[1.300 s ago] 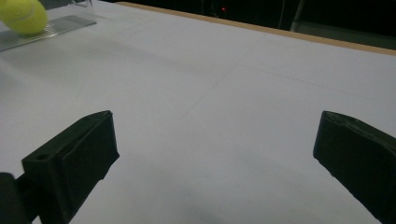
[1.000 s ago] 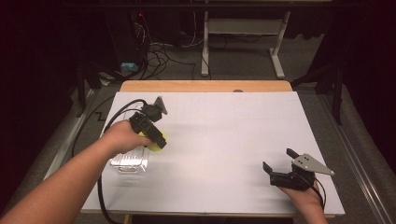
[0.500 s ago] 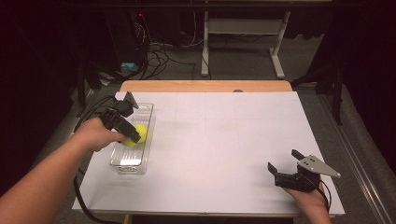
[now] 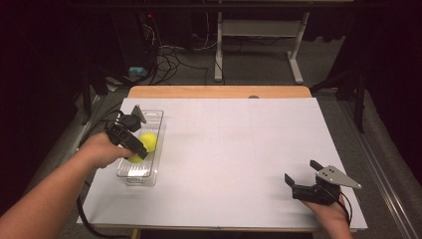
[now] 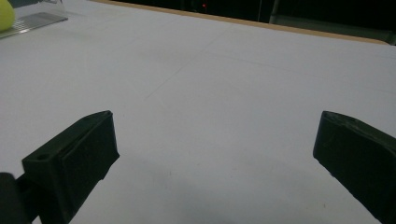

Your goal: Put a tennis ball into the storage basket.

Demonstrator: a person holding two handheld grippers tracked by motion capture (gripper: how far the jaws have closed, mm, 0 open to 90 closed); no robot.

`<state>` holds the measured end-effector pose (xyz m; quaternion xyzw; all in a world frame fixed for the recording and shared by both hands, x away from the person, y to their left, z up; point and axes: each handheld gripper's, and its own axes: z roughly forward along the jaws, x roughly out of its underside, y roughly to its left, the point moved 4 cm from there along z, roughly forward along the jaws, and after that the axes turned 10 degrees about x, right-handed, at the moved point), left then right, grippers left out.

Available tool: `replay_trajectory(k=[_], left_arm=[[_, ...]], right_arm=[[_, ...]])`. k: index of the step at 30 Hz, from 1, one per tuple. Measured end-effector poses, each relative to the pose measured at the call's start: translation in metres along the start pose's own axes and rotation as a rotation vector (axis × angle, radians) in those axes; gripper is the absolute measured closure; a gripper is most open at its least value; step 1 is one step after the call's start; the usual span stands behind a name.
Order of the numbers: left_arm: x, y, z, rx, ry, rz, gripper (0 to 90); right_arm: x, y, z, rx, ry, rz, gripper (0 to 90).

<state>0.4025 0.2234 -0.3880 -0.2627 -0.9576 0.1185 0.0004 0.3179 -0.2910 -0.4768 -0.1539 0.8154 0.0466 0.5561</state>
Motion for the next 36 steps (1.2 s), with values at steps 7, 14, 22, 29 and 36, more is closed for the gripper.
replay_trajectory(k=[7,14,22,29,36], left_arm=[[0.002,0.003,0.021,0.003,0.03,-0.01,26.5],[0.004,0.006,0.03,0.007,0.035,-0.014,26.5],[-0.001,-0.002,0.007,0.009,-0.023,0.008,1.0],[-0.013,-0.03,0.007,0.025,-0.021,0.081,0.7],[-0.037,-0.072,0.02,0.045,-0.004,0.168,0.7]], right_arm=[[0.001,0.002,0.0,-0.003,0.004,-0.004,0.0],[0.002,0.004,0.001,-0.006,0.008,-0.009,0.0],[0.002,0.005,0.002,-0.008,0.009,-0.012,0.0],[0.001,0.005,0.001,-0.01,0.007,-0.011,0.0],[0.001,0.006,0.002,-0.014,0.007,-0.013,0.0]])
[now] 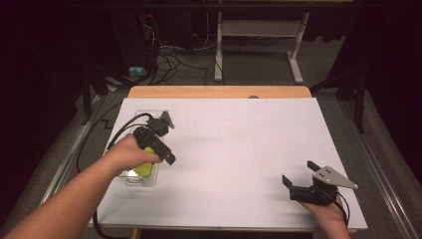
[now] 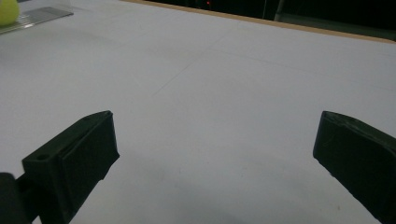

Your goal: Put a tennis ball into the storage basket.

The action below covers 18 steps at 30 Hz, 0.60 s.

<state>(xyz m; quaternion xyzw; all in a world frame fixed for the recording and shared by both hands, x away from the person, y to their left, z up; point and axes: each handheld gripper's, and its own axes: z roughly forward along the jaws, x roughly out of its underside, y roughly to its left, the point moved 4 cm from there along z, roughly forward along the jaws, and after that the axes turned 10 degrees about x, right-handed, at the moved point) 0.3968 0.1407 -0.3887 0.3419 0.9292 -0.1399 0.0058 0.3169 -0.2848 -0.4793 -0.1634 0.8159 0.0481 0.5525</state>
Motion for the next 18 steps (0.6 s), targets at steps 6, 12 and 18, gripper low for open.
replay_trajectory(k=[6,12,18], left_arm=[[-0.022,-0.024,0.01,0.011,0.007,0.052,0.7],[-0.041,-0.046,0.017,0.026,0.002,0.094,0.7],[-0.051,-0.058,0.02,0.033,0.005,0.122,0.7]], right_arm=[[0.0,-0.001,-0.002,0.004,-0.003,0.004,0.0],[0.0,-0.001,-0.001,0.001,-0.004,0.002,0.0],[0.0,-0.001,-0.002,0.002,-0.006,0.001,0.0]])
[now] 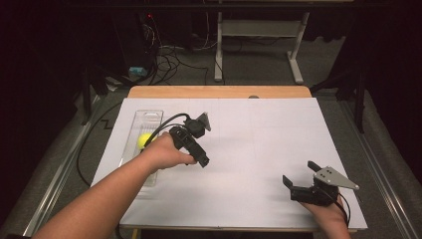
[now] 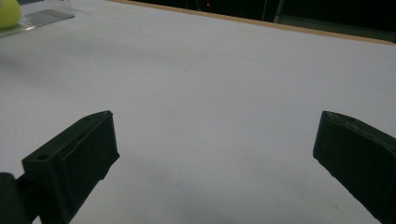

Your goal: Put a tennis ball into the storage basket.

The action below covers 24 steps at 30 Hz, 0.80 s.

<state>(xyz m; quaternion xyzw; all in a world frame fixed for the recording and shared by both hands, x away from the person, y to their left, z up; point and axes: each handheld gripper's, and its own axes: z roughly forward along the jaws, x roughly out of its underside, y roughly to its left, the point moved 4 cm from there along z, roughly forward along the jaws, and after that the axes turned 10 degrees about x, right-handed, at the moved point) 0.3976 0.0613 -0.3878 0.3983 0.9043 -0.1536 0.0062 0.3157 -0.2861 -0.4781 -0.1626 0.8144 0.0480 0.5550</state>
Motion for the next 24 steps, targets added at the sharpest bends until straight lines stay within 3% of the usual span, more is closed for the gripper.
replay_trajectory(k=[5,13,24], left_arm=[[-0.001,0.0,0.007,0.01,0.003,-0.001,0.6],[0.004,0.008,0.041,0.028,0.02,-0.009,0.6],[0.007,0.018,0.076,-0.01,0.027,-0.022,0.6]], right_arm=[[0.0,0.001,0.0,-0.002,0.002,0.0,0.0],[0.001,0.002,0.0,-0.004,0.003,-0.003,0.0],[0.001,0.004,0.001,-0.007,0.005,-0.005,0.0]])
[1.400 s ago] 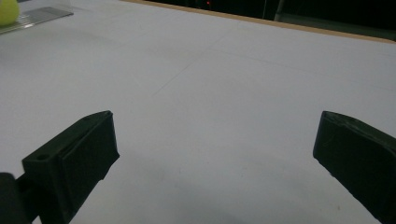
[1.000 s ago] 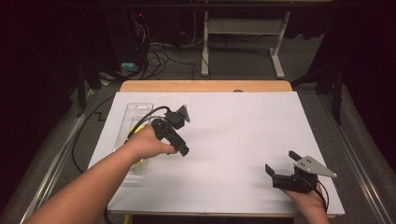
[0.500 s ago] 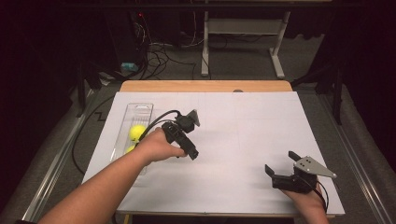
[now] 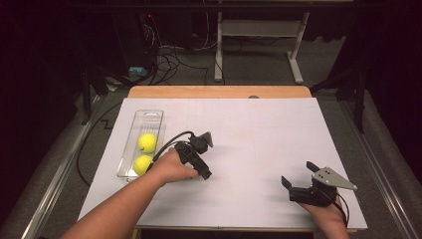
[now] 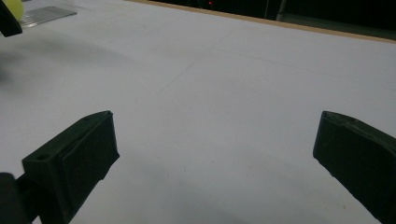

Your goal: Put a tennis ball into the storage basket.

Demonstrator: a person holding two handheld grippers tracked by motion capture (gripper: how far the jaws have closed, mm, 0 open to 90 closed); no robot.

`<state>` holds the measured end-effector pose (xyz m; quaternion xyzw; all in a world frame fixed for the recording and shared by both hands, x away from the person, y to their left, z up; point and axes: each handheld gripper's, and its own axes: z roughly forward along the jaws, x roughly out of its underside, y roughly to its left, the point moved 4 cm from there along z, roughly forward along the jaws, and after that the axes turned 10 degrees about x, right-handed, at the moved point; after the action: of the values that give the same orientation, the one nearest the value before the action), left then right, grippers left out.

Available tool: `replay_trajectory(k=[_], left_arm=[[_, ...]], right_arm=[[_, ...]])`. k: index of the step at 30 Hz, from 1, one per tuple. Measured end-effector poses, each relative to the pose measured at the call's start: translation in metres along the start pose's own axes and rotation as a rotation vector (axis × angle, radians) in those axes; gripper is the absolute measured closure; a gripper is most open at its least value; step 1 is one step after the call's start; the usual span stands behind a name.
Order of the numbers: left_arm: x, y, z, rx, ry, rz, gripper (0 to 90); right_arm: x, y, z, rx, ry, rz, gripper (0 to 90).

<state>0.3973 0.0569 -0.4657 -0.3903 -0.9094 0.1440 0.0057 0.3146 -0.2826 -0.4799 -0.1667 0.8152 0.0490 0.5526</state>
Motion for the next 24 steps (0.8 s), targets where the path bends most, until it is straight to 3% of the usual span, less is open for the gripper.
replay_trajectory(k=[2,4,5,7,13,19,24], left_arm=[[0.0,-0.001,0.003,-0.01,-0.032,0.007,0.6],[0.001,-0.003,0.001,-0.042,-0.097,0.04,0.6],[0.002,-0.004,0.0,-0.025,-0.155,0.044,0.6],[0.006,-0.004,0.0,0.057,-0.29,0.022,0.6],[0.017,-0.007,0.013,0.065,-0.513,0.027,0.5],[0.03,-0.01,0.016,0.055,-0.69,0.048,0.7],[0.043,-0.011,0.019,0.049,-0.796,0.085,0.9]], right_arm=[[0.0,0.0,0.0,0.0,0.0,0.0,0.0],[0.0,0.0,0.0,-0.001,0.0,0.0,0.0],[0.0,0.001,0.0,-0.001,0.0,-0.001,0.0],[0.0,0.001,-0.001,-0.002,-0.002,-0.005,0.0],[0.0,0.002,-0.001,-0.004,-0.004,-0.006,0.0],[-0.001,0.006,-0.001,-0.008,-0.001,-0.009,0.0],[-0.001,0.006,-0.002,-0.011,-0.006,-0.007,0.0]])
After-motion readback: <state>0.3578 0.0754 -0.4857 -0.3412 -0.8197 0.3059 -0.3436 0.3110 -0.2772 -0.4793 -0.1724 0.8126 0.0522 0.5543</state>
